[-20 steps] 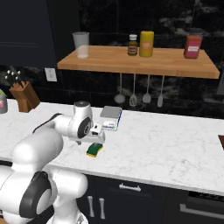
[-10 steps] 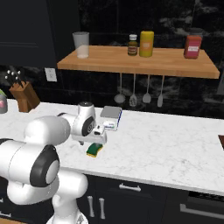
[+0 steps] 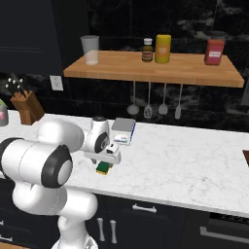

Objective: Pick up the sponge from the counter and clean the cutting board by briefly scrubbing or pressing down on the cutting board. Once finished, release the sponge.

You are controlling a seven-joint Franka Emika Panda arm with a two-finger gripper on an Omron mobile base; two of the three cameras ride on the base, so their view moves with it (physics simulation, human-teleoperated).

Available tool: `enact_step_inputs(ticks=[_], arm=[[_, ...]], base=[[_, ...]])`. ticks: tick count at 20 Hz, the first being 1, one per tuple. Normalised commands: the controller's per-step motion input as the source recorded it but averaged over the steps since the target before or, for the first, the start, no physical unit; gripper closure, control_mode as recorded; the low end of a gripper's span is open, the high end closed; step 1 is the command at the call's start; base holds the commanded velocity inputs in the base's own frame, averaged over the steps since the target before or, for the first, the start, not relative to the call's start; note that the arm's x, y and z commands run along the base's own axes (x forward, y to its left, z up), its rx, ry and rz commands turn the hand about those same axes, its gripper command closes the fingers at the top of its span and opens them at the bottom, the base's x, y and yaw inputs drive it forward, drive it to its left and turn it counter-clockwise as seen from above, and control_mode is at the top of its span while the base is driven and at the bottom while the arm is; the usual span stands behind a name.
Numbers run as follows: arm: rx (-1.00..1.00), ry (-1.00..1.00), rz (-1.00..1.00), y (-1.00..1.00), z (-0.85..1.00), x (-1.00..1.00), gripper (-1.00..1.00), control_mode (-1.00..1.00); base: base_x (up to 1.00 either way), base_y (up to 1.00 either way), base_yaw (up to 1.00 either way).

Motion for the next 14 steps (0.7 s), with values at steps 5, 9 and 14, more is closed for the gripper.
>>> enact_step_inputs(ticks=[5, 9, 14], arm=[[0.00, 0.01, -0.06, -0.20, -0.28, 0.14, -1.00, -1.00], [0.00, 0.00, -0.05, -0.02, -0.50, 0.05, -1.00, -1.00], [0.00, 0.00, -0.03, 0.01, -0.63, 0.04, -1.00, -1.00]], base=[[0.00, 0.00, 0.00], [0.00, 0.00, 0.00], [0.00, 0.00, 0.00]])
